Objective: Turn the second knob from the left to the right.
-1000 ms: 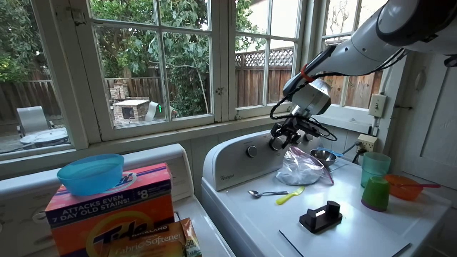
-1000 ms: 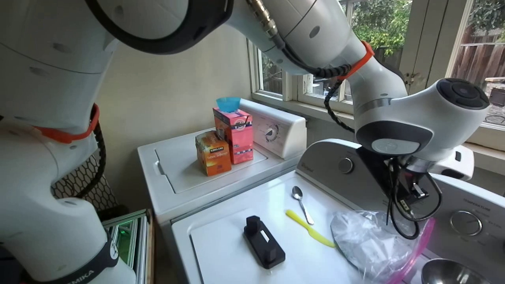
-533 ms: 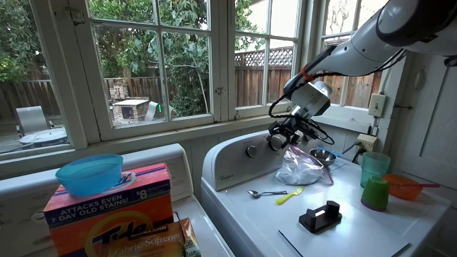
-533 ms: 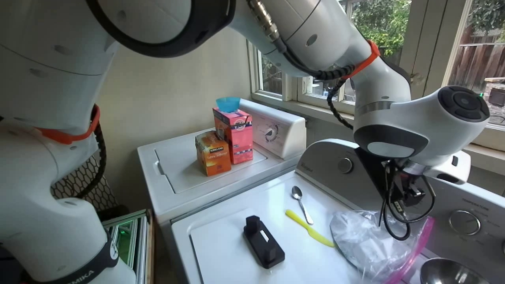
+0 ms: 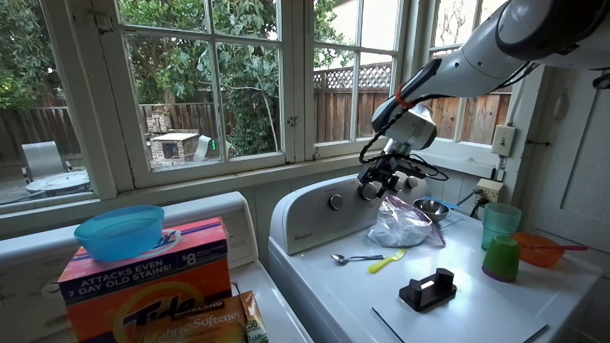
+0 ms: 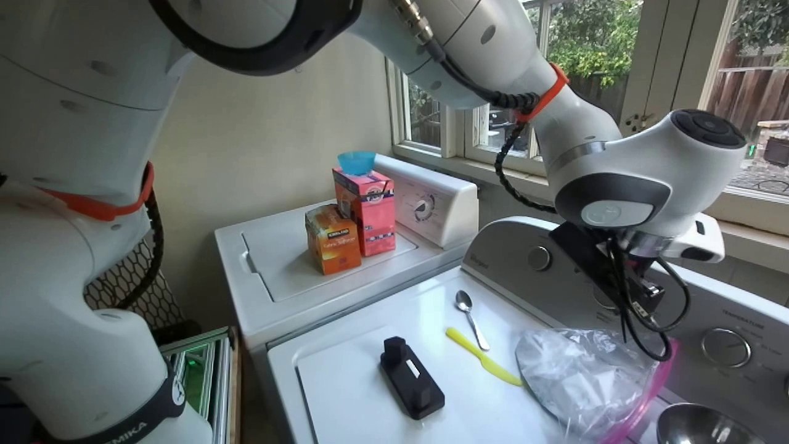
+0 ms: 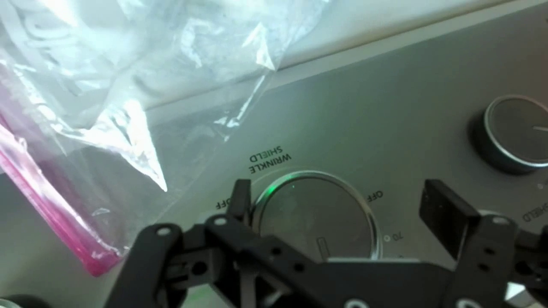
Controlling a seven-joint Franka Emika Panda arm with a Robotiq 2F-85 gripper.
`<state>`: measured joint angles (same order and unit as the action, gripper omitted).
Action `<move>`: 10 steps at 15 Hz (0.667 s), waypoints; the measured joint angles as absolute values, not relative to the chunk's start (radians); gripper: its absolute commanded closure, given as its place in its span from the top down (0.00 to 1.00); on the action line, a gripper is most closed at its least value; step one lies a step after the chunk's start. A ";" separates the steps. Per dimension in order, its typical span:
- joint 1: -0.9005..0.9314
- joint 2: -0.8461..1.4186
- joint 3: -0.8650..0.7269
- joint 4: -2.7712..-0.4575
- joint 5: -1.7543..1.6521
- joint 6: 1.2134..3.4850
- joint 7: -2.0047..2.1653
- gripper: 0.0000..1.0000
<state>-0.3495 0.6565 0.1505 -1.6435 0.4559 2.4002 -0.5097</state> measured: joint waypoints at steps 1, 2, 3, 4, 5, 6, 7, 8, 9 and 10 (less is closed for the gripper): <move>-0.331 0.646 0.135 -1.647 0.415 2.368 -0.484 1.00; -0.310 0.629 0.124 -1.654 0.378 2.317 -0.451 1.00; -0.283 0.609 0.110 -1.660 0.337 2.270 -0.410 1.00; -0.254 0.590 0.096 -1.662 0.301 2.222 -0.372 1.00; -0.226 0.573 0.081 -1.663 0.266 2.184 -0.332 1.00; -0.200 0.556 0.068 -1.663 0.237 2.149 -0.298 1.00; -0.178 0.540 0.055 -1.662 0.207 2.118 -0.266 1.00; -0.157 0.527 0.040 -1.662 0.174 2.096 -0.233 1.00; -0.137 0.513 0.023 -1.662 0.134 2.081 -0.199 1.00; -0.120 0.501 0.007 -1.662 0.093 2.071 -0.170 1.00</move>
